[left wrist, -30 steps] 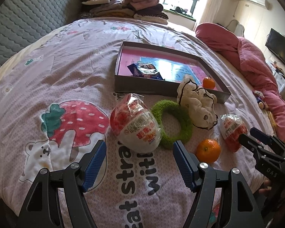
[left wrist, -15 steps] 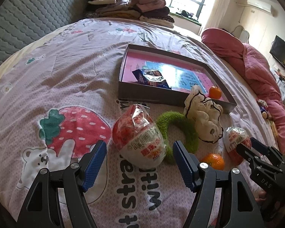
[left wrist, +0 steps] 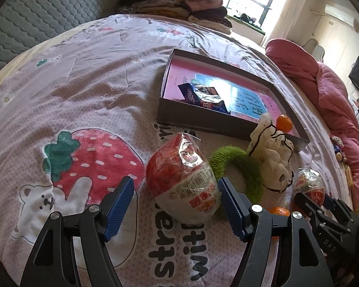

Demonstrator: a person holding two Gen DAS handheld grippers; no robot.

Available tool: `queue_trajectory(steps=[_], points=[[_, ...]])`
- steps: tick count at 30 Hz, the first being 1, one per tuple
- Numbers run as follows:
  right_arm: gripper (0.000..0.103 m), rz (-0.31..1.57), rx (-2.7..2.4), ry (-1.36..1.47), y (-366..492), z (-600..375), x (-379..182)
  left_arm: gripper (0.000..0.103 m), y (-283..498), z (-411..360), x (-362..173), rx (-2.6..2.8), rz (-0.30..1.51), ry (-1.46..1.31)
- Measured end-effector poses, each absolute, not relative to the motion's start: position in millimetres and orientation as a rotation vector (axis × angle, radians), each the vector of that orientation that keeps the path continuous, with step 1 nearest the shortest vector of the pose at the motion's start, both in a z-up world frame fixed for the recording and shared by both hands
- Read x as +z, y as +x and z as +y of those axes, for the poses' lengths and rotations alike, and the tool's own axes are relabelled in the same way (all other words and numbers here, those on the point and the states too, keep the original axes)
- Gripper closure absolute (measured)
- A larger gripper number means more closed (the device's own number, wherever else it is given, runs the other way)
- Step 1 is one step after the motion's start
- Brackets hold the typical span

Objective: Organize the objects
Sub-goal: 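Grasp the white-wrapped candy egg with the left tool while the right tool grasps the red-wrapped egg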

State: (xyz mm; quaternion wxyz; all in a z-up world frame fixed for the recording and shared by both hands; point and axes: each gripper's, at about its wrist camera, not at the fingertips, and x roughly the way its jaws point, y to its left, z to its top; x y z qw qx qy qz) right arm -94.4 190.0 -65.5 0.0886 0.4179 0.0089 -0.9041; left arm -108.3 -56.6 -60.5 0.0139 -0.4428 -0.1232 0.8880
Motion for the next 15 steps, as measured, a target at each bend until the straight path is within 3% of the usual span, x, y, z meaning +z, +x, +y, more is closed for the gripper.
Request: queue_trajectory(steps=[15], points=[[0.05, -0.077, -2.686, 1.207, -103.9, 196.3, -71.7, 0.033, -125.9, -60.9, -69.2, 2.741, -0.479, -1.354]])
